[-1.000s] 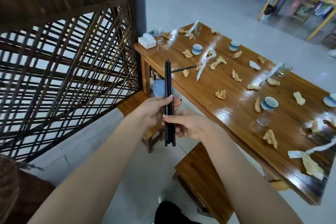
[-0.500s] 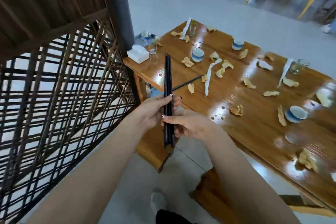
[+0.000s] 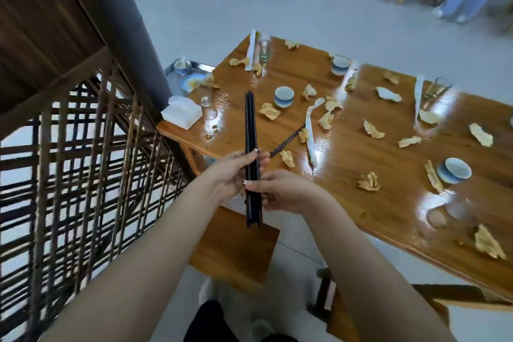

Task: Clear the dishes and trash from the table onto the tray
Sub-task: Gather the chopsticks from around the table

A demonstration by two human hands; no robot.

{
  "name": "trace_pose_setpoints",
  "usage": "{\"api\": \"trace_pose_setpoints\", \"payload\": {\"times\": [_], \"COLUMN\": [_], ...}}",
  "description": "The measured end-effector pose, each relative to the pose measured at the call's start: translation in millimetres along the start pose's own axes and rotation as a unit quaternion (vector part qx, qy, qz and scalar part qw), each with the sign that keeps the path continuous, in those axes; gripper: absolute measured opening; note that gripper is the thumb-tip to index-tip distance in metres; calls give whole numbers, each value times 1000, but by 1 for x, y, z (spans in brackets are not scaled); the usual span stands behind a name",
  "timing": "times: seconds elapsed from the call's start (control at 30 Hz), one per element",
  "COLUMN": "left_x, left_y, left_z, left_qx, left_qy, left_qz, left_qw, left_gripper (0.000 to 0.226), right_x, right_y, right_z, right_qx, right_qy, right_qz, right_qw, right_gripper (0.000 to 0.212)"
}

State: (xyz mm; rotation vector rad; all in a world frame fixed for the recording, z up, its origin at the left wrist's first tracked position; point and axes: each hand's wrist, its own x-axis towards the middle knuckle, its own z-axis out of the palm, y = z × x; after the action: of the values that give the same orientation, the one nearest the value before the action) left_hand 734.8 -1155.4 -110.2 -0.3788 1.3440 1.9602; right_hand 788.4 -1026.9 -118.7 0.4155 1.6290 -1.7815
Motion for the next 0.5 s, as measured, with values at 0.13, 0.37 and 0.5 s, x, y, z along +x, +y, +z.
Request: {"api": "trace_pose_setpoints", "payload": {"times": [0.13, 0.37, 0.5], "left_x": [28, 85, 115], "left_y": [25, 70, 80], "left_z": [-11, -43, -61], "left_qx": [21, 109, 117], "left_qy": [-27, -86, -93], "left_qz": [-15, -73, -89], "left_qw": [999, 988, 985], "left_gripper": [11, 16, 13], "right_x": [25, 71, 102], "right_y": [-14, -36, -34], "right_z": [5, 13, 11], "right_qx": [37, 121, 200], "right_qy": [38, 137, 318], "right_qz": [-7, 3, -3], "right_qw": [999, 983, 927], "right_gripper": [15, 67, 42]}}
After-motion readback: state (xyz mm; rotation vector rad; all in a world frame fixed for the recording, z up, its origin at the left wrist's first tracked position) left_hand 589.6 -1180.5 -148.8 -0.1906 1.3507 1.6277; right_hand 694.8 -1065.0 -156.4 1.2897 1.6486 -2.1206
